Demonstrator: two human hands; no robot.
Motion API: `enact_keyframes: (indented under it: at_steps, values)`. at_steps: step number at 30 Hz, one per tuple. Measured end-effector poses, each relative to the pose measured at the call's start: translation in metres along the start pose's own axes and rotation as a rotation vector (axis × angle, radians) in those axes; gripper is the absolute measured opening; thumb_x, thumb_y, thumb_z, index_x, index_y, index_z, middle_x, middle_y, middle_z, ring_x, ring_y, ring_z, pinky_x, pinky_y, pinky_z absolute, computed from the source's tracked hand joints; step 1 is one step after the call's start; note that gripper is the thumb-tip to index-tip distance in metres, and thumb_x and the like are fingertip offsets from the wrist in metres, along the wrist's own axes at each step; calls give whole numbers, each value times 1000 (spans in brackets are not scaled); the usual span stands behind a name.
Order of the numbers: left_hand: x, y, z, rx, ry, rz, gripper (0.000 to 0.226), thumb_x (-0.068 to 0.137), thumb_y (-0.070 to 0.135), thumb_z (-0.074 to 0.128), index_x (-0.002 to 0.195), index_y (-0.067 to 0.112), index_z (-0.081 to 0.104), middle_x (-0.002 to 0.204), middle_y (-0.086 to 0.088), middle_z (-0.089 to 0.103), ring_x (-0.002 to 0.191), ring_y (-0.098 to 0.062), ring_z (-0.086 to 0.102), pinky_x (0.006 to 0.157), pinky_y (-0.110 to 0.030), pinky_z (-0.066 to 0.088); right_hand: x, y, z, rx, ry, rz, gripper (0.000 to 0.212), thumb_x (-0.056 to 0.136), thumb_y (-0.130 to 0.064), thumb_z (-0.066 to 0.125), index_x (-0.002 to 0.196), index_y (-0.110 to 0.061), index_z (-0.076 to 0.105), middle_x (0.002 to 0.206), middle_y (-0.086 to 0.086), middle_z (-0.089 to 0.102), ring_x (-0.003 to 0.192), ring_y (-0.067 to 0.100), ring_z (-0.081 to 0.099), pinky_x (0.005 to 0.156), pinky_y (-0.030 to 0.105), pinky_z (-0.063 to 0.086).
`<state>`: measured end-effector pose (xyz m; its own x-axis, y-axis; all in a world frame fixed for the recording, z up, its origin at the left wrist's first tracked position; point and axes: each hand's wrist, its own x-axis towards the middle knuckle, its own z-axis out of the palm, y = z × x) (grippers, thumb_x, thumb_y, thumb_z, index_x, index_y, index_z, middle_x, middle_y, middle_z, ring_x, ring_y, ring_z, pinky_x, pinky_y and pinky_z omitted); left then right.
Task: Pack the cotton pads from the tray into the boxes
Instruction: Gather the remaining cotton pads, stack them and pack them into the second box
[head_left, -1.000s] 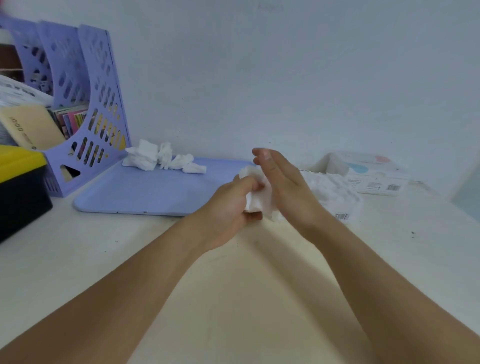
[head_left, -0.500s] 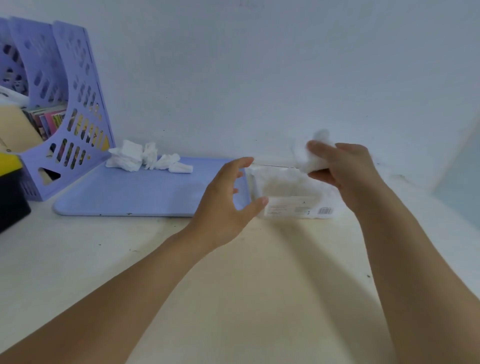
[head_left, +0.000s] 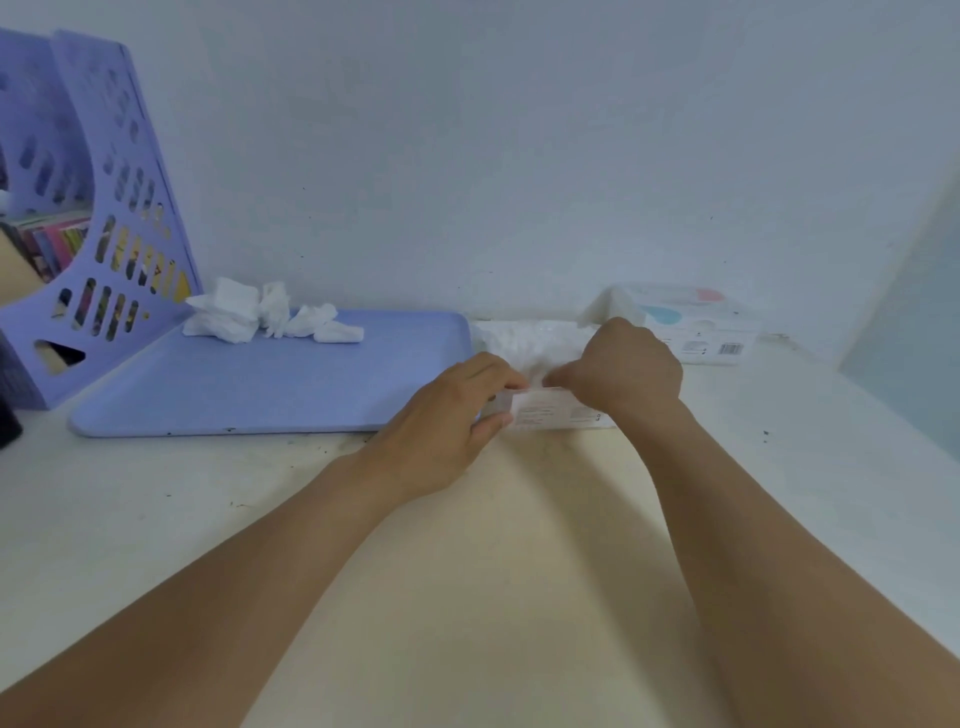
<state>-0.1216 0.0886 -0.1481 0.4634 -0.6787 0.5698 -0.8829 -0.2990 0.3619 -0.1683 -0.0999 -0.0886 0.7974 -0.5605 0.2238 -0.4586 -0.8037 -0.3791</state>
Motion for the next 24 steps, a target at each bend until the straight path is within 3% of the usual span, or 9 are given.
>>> enact_keyframes:
  at_steps: [6,10,12,14,15,17,19,21,24]
  values:
    - [-1,1,0,-22,9,7,24,99,11,58,122,18,62,115,9,59,99,-5,56,83,-15,45,0,-1,-1,-44,-17,-1,56,65,-55,85,95,-16,58,87,0,59,86,25,60,68,32,47]
    - [-3,-1,-3,-26,33,-32,26,98,6,58,121,17,63,117,8,61,98,-4,56,81,-11,46,-3,4,3,144,206,-532,26,86,-49,68,88,-24,73,101,-8,69,104,20,54,83,36,44]
    - [-4,-3,-5,-30,52,-42,24,98,7,58,120,16,63,116,8,61,98,-2,55,81,-10,46,-3,3,3,217,118,-704,38,97,-45,58,69,-24,74,77,-13,68,89,13,53,82,36,39]
    - [-5,-4,-6,-36,58,-44,19,99,8,58,115,16,63,111,13,59,97,0,54,80,-8,44,-5,1,8,137,10,-687,67,102,-53,46,46,-17,56,48,-8,47,62,11,45,73,32,34]
    - [-5,-4,-6,-39,56,-46,17,99,9,59,114,16,63,110,15,57,96,0,54,80,-6,42,-7,-1,10,65,-32,-637,75,101,-60,38,41,-16,45,45,-6,39,56,12,41,74,32,35]
    - [-5,-5,-5,-47,50,-50,19,99,9,60,116,15,63,114,13,59,99,1,54,82,-6,42,-11,-4,10,-71,-117,-485,77,97,-72,21,45,-20,44,54,-5,41,74,18,52,95,43,40]
    - [-4,-4,-5,-54,47,-53,19,99,11,59,118,15,63,114,16,59,101,4,55,83,-7,42,-15,-9,9,-168,-190,-374,80,92,-77,6,58,-21,52,72,-4,50,115,25,52,113,54,26]
    - [-4,-2,-6,-55,49,-44,15,98,11,60,113,16,62,106,28,53,99,12,53,83,-4,38,-17,-14,10,-229,-217,-360,89,82,-82,-5,68,-20,59,88,0,57,132,25,41,115,58,21]
    - [-3,-1,-7,-51,40,-30,16,98,10,59,114,15,62,102,31,49,98,16,51,83,-4,37,-17,-16,13,-268,-196,-340,103,76,-83,-9,82,-18,70,91,2,61,132,26,39,112,58,24]
